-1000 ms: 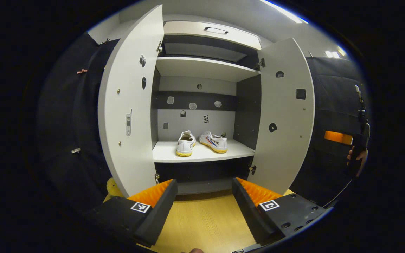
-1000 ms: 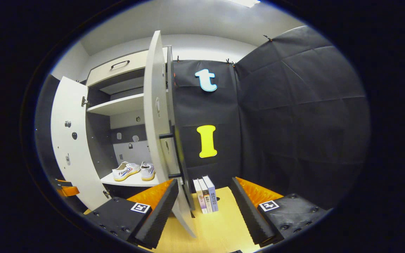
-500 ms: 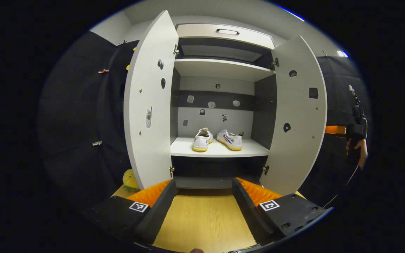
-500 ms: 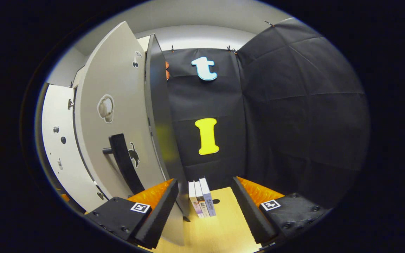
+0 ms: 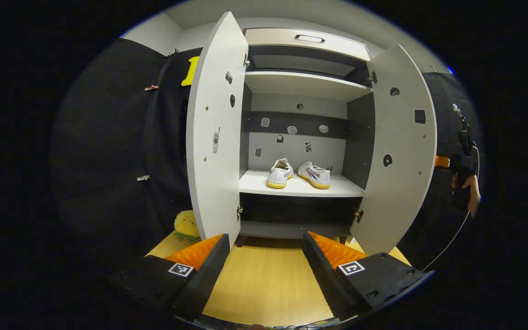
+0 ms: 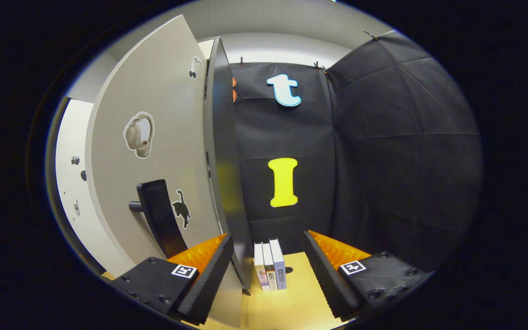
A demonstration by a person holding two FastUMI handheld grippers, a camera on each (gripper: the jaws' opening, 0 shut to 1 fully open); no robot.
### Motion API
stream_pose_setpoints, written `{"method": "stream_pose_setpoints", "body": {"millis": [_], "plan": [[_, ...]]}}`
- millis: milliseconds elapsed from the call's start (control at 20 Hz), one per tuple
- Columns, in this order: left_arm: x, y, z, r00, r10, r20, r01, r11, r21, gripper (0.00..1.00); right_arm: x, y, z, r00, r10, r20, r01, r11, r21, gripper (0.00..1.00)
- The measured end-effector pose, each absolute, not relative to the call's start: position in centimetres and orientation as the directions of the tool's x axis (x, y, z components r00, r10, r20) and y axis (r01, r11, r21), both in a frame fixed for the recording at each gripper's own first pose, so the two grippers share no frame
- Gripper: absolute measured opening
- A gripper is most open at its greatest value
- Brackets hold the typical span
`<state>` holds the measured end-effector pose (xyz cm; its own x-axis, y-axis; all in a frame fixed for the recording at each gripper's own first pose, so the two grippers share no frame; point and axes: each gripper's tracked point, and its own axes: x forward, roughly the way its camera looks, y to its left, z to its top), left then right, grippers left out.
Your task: Grab one shoe with the right hand and put it into the shoe cabinet, grab the other shoe with the left hand and put it into the shoe cabinet; then close the right door with the right hand and the left door with the left hand.
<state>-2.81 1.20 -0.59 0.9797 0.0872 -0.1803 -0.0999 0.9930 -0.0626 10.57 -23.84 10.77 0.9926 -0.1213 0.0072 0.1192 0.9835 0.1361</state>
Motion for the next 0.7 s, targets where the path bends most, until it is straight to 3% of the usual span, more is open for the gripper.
{"method": "stream_pose_setpoints", "body": {"millis": [250, 350, 400, 700], "plan": [[-2.4, 2.6, -0.7, 0.981, 0.043, -0.189, -0.051, 0.998, -0.040, 0.99, 9.9, -21.8, 11.4, 0.988, -0.153, 0.025, 0.150, 0.984, 0.098, 0.97], [-2.2, 3.3, -0.9, 0.981, 0.020, -0.194, -0.032, 0.998, -0.060, 0.99, 9.5, -20.4, 11.5, 0.987, -0.161, 0.026, 0.158, 0.984, 0.086, 0.84], [-2.2, 3.5, -1.2, 0.980, 0.008, -0.201, -0.024, 0.997, -0.076, 0.99, 9.3, -19.6, 11.5, 0.987, -0.161, 0.022, 0.159, 0.983, 0.087, 0.89], [-2.7, 8.1, -1.3, 0.979, 0.022, -0.203, -0.035, 0.998, -0.058, 0.99, 9.2, -14.1, 11.5, 0.986, -0.162, 0.022, 0.160, 0.983, 0.087, 0.89]]}}
